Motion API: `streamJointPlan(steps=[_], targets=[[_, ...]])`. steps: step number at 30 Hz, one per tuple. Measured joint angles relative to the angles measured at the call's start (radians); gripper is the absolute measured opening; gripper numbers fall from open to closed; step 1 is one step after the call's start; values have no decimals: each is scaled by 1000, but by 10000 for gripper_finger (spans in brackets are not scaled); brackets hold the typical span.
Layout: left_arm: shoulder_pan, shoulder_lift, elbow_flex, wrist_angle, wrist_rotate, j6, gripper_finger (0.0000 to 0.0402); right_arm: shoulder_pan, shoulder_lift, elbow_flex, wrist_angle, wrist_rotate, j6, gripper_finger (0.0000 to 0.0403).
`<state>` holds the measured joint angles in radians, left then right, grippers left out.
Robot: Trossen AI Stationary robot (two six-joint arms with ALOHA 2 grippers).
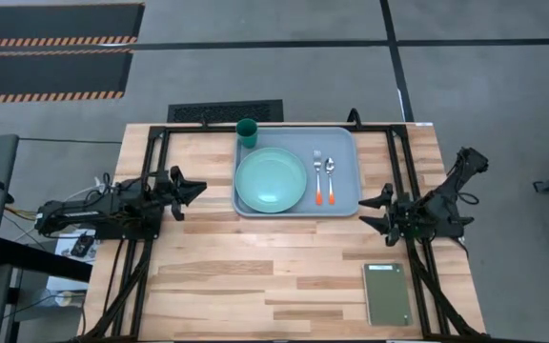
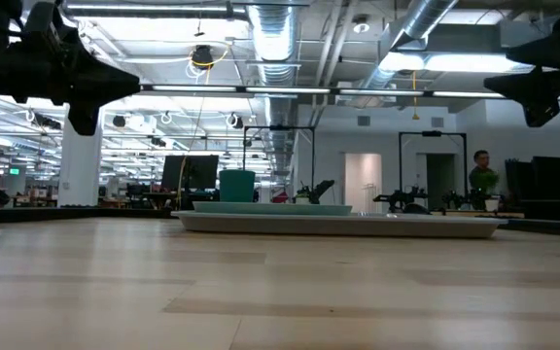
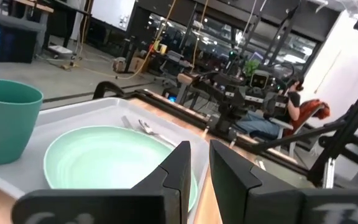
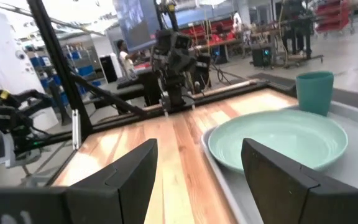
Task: Pick and place plate/cup/fork/spoon on tray
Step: Return to Home Position
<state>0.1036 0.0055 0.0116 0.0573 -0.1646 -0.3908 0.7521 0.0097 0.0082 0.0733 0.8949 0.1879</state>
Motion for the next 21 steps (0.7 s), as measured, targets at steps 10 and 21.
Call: streamJointPlan(steps=[10, 21], targets=[[0, 0, 0, -8, -2, 32, 46, -52, 2, 0, -3, -59, -10, 260], [0, 0, -1, -7, -9, 32, 46, -210, 2, -2, -16, 146, -139, 260]])
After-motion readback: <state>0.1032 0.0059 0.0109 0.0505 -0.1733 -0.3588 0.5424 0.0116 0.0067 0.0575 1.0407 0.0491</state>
